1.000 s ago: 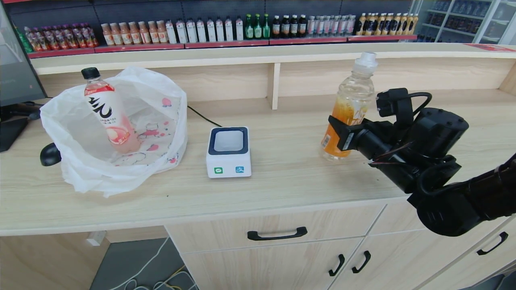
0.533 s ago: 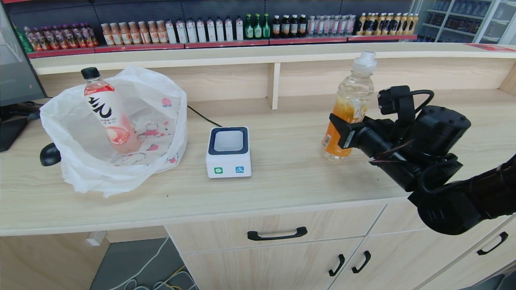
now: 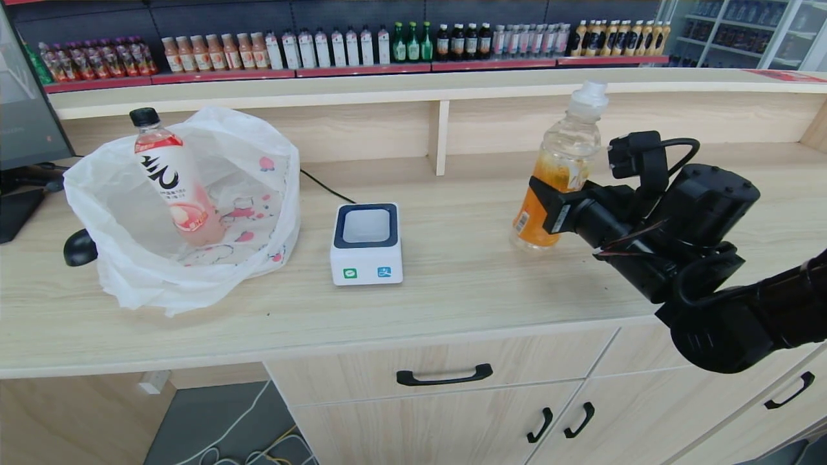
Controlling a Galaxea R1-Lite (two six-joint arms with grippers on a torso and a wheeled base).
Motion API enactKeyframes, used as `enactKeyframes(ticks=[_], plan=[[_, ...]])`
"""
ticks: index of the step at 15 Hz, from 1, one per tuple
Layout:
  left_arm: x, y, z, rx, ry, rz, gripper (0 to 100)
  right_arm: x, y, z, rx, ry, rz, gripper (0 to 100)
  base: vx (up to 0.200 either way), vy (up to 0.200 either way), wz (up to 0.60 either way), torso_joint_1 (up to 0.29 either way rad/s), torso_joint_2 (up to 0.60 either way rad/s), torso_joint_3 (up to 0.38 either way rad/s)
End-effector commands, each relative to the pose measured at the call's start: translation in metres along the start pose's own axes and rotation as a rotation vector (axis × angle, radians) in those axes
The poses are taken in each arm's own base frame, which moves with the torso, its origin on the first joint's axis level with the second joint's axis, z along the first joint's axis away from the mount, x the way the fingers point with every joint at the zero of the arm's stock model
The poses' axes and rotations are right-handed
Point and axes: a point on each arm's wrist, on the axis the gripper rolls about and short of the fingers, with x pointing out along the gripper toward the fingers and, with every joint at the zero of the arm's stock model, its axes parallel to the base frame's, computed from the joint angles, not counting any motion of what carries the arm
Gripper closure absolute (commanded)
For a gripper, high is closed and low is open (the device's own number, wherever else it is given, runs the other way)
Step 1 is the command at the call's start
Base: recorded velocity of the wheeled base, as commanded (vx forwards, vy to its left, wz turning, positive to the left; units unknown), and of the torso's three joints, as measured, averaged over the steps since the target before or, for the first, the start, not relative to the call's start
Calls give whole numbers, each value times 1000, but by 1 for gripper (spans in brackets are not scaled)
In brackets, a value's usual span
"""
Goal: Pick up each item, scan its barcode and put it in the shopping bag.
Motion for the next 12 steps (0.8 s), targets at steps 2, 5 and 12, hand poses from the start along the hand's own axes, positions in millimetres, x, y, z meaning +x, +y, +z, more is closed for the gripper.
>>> enactKeyframes(ticks=[2, 5, 12], plan=[[0, 0, 0, 0, 0, -1, 0, 0, 0, 4, 1, -13, -1, 100, 0, 0, 0, 0, 0, 0], [0, 0, 0, 0, 0, 1, 0, 0, 0, 6, 1, -21, 1, 100, 0, 0, 0, 0, 0, 0], [0, 0, 0, 0, 0, -1, 0, -7, -1, 28, 6, -76, 2, 100, 0, 0, 0, 0, 0, 0]])
